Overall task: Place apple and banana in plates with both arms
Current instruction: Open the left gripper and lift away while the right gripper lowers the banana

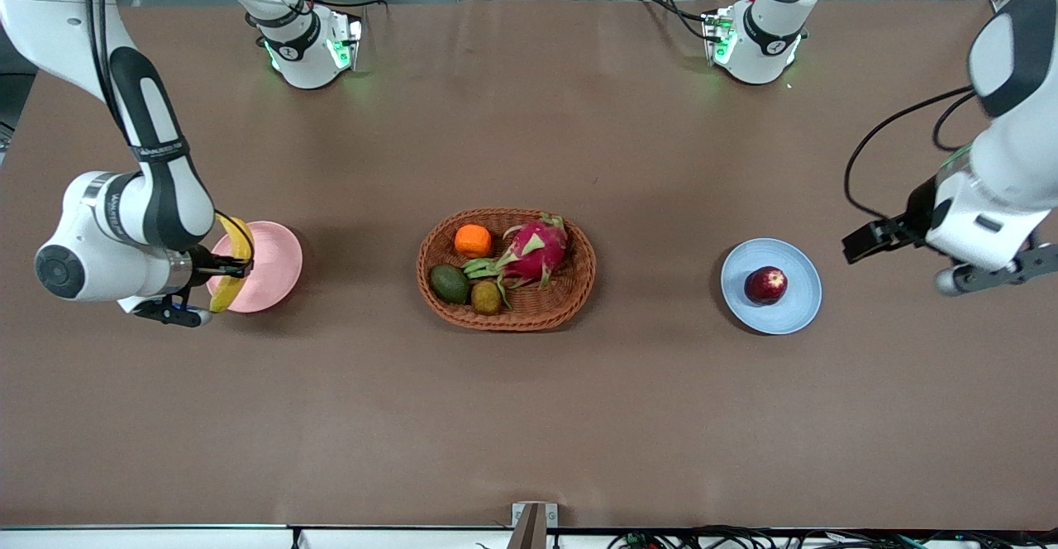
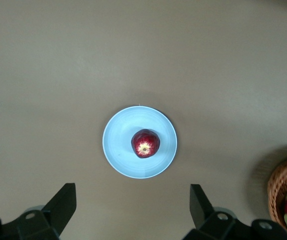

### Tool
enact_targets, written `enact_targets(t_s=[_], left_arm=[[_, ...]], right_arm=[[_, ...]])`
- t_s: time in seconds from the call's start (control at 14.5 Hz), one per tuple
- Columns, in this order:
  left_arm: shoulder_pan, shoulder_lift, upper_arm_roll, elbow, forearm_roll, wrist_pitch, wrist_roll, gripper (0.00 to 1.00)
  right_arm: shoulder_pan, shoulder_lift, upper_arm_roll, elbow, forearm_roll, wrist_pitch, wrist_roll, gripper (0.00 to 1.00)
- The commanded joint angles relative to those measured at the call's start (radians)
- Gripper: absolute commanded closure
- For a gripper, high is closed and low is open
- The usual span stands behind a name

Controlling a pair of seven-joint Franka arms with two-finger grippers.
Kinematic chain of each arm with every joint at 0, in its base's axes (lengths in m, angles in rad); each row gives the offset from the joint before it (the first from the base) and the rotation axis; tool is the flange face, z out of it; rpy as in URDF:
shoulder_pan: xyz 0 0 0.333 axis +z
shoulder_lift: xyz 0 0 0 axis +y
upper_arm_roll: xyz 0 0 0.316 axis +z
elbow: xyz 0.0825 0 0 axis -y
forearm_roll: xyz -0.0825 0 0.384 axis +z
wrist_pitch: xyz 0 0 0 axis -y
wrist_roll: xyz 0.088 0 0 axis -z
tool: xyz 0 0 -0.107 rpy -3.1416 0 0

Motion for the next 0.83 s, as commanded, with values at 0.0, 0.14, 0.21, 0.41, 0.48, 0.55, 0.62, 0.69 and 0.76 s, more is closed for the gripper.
enact_targets(t_s=[0.0, 0.14, 0.21, 0.41, 0.48, 0.55, 0.62, 0.69, 0.76], left_arm=[[0.007, -0.074, 0.003, 0.004, -0.003, -0.061, 0.118, 0.00], [0.044, -0.126, -0.002, -0.009, -0.015, -0.099, 0.236, 0.00], [0.047, -0.137, -0.003, -0.008, -0.020, -0.136, 0.255, 0.00], [0.044, -0.193, -0.011, -0.040, -0.020, -0.173, 0.240, 0.00], [0.046, -0.215, -0.018, -0.064, -0.020, -0.173, 0.240, 0.00], [0.050, -0.236, -0.032, -0.093, -0.022, -0.170, 0.237, 0.00], [0.061, -0.256, -0.041, -0.118, -0.022, -0.167, 0.235, 0.00], [0.062, -0.278, -0.049, -0.138, -0.022, -0.159, 0.229, 0.00], [0.064, -0.287, -0.052, -0.144, -0.022, -0.159, 0.229, 0.00]], right_arm=[[0.007, -0.072, 0.002, -0.155, -0.022, 0.135, -0.002, 0.92], [-0.001, -0.062, 0.002, -0.166, -0.022, 0.180, -0.002, 0.92], [-0.002, -0.064, 0.002, -0.166, -0.022, 0.177, -0.002, 0.91], [0.001, -0.062, 0.002, -0.182, -0.022, 0.179, -0.001, 0.75], [0.001, -0.062, 0.002, -0.183, -0.022, 0.177, -0.001, 0.69], [0.001, -0.061, 0.002, -0.182, -0.022, 0.177, -0.001, 0.60], [-0.001, -0.061, 0.002, -0.180, -0.022, 0.179, 0.001, 0.43], [-0.001, -0.061, 0.002, -0.176, -0.022, 0.177, 0.001, 0.30], [-0.001, -0.061, 0.002, -0.171, -0.022, 0.171, -0.001, 0.00]])
